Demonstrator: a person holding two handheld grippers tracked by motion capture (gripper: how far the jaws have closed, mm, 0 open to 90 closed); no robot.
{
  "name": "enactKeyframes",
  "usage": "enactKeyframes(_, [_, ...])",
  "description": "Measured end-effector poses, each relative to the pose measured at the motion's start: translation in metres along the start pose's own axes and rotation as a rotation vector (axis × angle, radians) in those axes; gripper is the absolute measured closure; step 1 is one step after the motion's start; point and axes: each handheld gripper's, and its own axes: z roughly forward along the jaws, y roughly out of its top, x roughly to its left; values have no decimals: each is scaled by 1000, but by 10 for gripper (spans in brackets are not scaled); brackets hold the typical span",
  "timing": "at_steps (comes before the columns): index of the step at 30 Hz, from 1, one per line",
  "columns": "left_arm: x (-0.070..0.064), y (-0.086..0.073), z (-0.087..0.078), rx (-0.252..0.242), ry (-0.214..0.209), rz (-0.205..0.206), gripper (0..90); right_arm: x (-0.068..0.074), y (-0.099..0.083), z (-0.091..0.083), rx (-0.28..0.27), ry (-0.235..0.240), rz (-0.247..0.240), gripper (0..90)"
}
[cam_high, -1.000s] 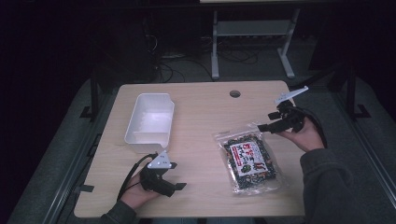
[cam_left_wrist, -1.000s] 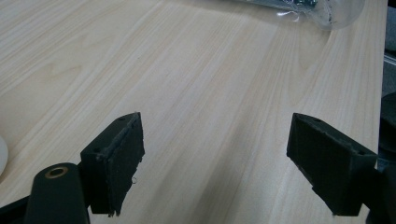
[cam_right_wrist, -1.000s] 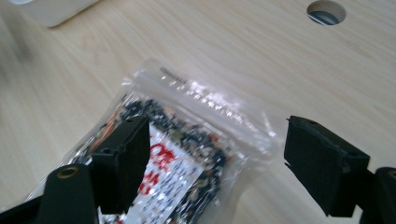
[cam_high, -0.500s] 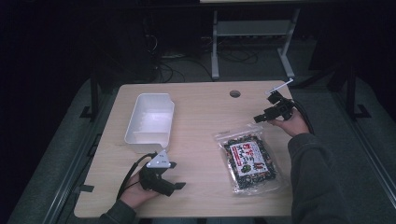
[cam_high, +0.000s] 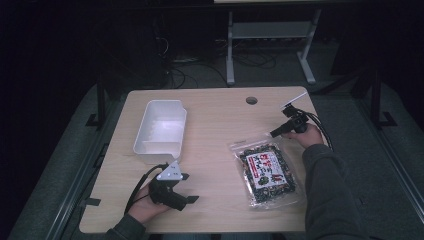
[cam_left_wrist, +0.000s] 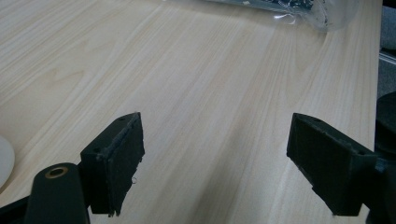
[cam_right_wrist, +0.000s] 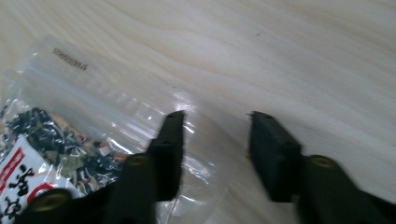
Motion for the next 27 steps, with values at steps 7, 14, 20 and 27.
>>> enactKeyframes(7, [0, 1, 0, -5, -3, -8, 182, -3, -6, -4, -46, 36, -24, 867])
enactKeyframes(14, [-3, 6, 5, -11, -17, -9, 182, 0, -18, -30, -107, 46, -46, 899])
enactKeyframes(20, [-8, 15, 14, -13, -36, -4, 188, 15, -30, -68, -221, 53, -92, 900])
enactKeyframes(27, [-16, 31, 36, -9, -70, -4, 194, 37, -41, -105, -329, 58, -164, 900])
